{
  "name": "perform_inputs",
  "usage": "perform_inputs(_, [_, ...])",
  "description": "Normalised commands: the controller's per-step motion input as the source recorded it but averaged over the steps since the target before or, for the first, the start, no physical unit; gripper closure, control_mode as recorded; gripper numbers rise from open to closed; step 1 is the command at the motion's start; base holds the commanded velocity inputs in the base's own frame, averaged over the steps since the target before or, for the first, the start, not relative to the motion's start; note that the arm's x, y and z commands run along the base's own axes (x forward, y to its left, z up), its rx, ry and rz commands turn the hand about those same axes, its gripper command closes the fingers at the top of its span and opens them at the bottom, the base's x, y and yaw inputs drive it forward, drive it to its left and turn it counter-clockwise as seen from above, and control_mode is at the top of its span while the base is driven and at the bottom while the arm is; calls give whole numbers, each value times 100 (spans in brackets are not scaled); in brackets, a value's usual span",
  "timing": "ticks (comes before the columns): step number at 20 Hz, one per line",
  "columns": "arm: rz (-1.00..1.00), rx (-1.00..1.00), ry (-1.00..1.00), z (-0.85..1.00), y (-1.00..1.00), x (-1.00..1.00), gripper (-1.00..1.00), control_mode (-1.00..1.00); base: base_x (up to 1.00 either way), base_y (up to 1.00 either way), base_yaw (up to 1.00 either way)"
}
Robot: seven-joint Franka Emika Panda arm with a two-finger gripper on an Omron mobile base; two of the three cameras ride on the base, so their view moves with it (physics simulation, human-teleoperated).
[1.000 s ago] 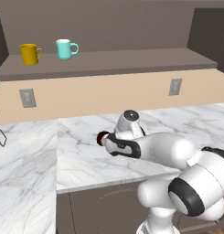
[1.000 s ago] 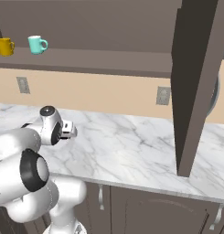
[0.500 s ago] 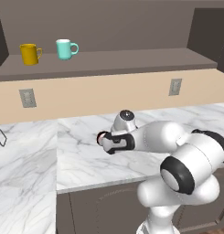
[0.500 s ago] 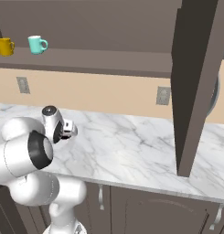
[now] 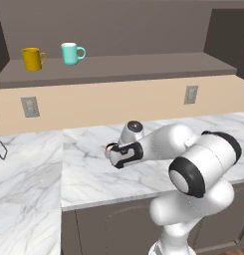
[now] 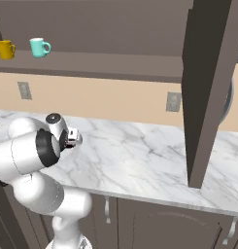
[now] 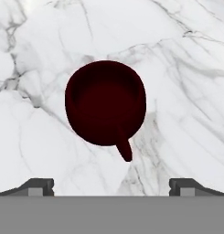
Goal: Pick the mug on the counter and place it in the cabinet with the handle facing the right, like the mugs already inside.
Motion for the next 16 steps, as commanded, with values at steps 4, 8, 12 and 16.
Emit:
perform_inputs(4, [0, 0, 0, -9, 4, 9, -100, -100, 0, 0, 0])
perform_inputs(8, [0, 0, 0, -8, 0, 14, -100, -100, 0, 0, 0])
perform_inputs(12, [0, 0, 0, -4, 0, 17, -100, -100, 0, 0, 0])
perform_inputs(16, [0, 0, 0, -4, 0, 19, -100, -100, 0, 0, 0])
